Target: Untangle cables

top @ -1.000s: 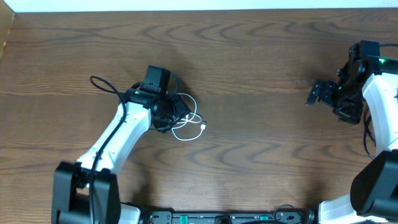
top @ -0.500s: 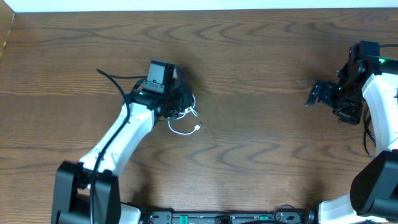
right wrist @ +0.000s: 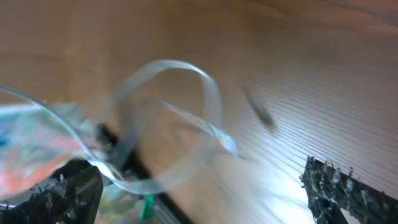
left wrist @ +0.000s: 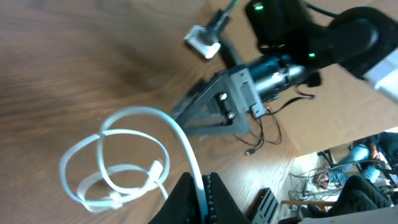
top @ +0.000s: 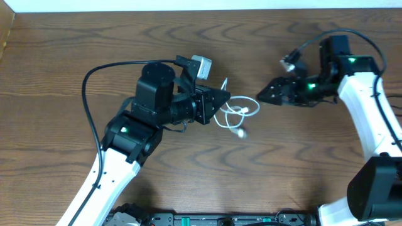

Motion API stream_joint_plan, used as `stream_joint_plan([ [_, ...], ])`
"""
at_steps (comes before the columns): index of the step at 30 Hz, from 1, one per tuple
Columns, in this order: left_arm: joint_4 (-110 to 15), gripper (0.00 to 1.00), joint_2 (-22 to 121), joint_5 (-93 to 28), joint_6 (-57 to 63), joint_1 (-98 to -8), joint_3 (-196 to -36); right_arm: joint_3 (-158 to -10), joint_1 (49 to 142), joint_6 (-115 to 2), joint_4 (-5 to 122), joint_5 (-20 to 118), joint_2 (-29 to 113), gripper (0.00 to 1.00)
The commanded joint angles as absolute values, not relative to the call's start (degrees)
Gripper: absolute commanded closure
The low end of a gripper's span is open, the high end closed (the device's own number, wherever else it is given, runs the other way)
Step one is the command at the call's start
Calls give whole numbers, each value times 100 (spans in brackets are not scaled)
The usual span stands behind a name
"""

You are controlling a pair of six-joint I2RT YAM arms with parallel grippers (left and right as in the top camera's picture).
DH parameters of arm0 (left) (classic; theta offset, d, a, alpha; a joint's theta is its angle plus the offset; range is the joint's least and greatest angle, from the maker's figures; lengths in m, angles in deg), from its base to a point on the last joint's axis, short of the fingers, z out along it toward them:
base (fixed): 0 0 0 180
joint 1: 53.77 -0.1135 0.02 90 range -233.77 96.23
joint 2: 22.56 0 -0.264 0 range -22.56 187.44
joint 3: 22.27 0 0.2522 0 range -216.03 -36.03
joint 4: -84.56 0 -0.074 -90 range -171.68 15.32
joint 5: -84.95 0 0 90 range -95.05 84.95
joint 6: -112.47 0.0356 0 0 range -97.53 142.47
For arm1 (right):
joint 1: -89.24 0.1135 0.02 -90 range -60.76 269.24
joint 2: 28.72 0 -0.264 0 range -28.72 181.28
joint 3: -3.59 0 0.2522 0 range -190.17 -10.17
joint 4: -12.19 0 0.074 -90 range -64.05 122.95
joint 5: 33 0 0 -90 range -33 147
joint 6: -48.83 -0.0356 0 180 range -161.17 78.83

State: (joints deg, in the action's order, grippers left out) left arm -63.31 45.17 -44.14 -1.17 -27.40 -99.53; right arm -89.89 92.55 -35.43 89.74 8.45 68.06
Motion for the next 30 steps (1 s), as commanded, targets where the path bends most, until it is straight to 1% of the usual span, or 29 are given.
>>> stream_joint_plan([
  [1,-6412,92,4436,-4608,-64,-2727,-10034,-8961,9780,-3344,8828,71,6784,1],
  [6,-6607,92,4440,-5035,-95,-2629,-10034,-8961,10460,-3370,8459,141,6784,1],
  [11,-6943,92,4440,-5205,-117,-2325,-10034,-8961,11050,-4201,7943,1004,6784,1],
  [16,-6959,92,4434,-5223,-117,-2251,-10034,-8961,11360,-4725,7709,1861,6784,2],
  [19,-6950,92,4423,-5220,-112,-2251,-10034,-8961,11389,-5171,7809,2838,6784,8],
  [25,-6513,92,4361,-5199,82,-2421,-10034,-8961,11238,-6467,8380,5927,6784,9],
  [28,-6047,93,4287,-5199,257,-2745,-10032,-8961,11021,-6861,8675,6812,6784,9],
  [30,-5770,93,4228,-5196,375,-3046,-10034,-8961,10781,-7005,8830,7052,6784,10],
])
